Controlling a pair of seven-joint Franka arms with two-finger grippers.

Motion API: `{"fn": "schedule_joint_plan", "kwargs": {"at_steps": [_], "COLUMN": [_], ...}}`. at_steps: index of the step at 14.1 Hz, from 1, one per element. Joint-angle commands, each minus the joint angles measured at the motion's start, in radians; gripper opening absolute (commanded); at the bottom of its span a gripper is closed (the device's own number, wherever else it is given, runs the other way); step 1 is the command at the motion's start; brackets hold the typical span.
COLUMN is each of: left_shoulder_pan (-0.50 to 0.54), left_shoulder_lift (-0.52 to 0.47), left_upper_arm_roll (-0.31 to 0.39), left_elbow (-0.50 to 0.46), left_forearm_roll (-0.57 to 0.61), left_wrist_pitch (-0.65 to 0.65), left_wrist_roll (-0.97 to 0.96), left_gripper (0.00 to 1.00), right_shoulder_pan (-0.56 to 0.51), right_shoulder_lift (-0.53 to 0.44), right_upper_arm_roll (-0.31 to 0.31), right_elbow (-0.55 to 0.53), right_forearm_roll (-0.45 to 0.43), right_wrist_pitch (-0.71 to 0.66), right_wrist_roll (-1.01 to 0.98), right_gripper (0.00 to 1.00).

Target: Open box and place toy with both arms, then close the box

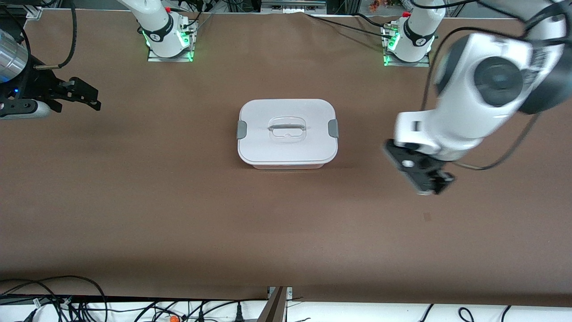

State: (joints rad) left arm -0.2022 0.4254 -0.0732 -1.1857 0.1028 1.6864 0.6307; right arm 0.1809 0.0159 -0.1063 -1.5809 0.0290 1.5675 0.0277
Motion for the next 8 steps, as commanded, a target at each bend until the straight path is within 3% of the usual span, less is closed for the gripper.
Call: {"fn": "schedule_joint_plan", "kwargs": {"at_steps": [1, 6, 8], "left_shoulder_pan": [0.101, 0.239, 0.274], "left_shoulder_lift": [-0.086, -0.163, -0.212], "left_upper_arm_roll": [-0.010, 0.006, 0.007], "left_elbow": [-0.069, -0.091, -0.141], "left_forearm_roll": [-0.018, -0.023, -0.063], "left_wrist_pitch": [0.004, -0.002, -0.005], "left_wrist_roll": [-0.012, -0.184, -0.244], "left_gripper": [1.00, 1.00, 1.00], "right_shoulder_pan": [-0.006, -0.006, -0.006], "right_shoulder_lift": [0.003, 0.001, 0.003], "right_upper_arm_roll": [0.005, 0.005, 0.005], "right_elbow": [0.012, 0.012, 0.012], "right_forearm_roll": [-0.009, -0.011, -0.011], "right_wrist_pitch": [-0.001, -0.001, -0.001], "right_wrist_roll": [0.006, 0.003, 0.003], "right_gripper": [1.00, 1.00, 1.00]}}
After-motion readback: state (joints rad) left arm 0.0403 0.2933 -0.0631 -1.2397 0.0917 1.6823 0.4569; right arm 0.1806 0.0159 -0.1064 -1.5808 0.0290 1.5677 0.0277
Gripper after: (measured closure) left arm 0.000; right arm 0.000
